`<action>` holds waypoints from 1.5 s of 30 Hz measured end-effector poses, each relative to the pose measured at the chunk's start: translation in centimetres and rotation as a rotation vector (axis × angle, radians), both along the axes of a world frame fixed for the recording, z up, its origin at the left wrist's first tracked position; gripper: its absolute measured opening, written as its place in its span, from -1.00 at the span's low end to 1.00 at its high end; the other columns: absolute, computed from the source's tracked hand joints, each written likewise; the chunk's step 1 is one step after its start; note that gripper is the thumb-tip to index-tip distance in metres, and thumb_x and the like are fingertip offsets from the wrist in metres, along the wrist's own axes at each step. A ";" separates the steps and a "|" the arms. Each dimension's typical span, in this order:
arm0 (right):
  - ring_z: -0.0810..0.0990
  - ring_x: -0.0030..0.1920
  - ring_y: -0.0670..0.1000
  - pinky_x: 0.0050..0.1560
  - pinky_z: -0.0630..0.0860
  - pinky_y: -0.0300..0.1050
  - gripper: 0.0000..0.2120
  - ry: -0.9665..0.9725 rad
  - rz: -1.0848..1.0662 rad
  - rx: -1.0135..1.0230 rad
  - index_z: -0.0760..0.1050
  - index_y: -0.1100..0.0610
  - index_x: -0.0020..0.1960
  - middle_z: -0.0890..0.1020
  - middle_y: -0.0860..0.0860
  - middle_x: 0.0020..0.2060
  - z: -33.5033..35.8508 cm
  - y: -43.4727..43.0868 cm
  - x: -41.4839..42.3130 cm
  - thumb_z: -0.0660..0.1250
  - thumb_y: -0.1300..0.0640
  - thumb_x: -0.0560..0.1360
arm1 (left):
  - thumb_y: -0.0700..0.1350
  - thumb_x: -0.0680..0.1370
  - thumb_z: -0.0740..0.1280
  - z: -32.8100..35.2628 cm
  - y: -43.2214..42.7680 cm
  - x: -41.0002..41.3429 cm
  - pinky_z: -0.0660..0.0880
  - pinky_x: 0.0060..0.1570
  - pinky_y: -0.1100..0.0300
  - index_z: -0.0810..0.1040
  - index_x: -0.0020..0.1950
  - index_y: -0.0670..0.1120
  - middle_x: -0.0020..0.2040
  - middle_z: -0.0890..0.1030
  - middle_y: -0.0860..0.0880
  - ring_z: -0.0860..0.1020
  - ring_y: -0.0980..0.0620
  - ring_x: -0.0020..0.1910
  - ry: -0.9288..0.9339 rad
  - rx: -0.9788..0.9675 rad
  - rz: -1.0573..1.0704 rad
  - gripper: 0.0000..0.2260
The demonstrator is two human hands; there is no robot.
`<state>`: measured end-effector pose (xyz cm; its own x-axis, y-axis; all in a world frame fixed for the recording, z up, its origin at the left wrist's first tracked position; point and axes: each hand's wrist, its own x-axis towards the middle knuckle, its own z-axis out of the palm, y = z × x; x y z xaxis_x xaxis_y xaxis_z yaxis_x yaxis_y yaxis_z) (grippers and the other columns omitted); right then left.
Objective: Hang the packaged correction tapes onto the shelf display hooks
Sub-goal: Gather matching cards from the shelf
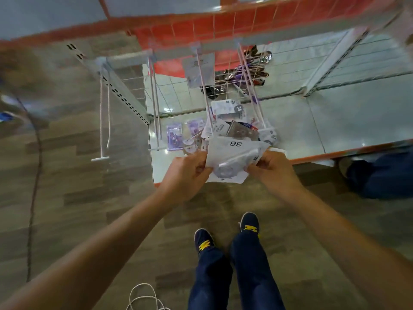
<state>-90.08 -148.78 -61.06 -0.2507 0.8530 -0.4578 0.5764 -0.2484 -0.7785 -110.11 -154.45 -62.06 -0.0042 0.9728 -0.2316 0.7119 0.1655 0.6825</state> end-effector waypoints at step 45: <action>0.52 -0.21 0.04 -0.13 0.48 -0.12 -0.81 -0.149 0.151 0.172 0.57 0.25 -0.05 0.59 0.06 -0.27 -13.1 7.6 -5.6 0.26 0.15 0.57 | 0.04 0.50 0.32 -10.8 7.1 -2.4 0.58 0.06 -0.14 0.58 -0.22 0.42 -0.18 0.67 0.09 0.64 -0.06 -0.10 -0.264 -0.054 0.372 -0.76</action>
<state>-95.71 -141.19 -74.14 -0.3214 0.8795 -0.3510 0.7081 -0.0229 -0.7057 -112.52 -147.39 -72.89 -0.2848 0.9029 -0.3220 0.4004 0.4172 0.8158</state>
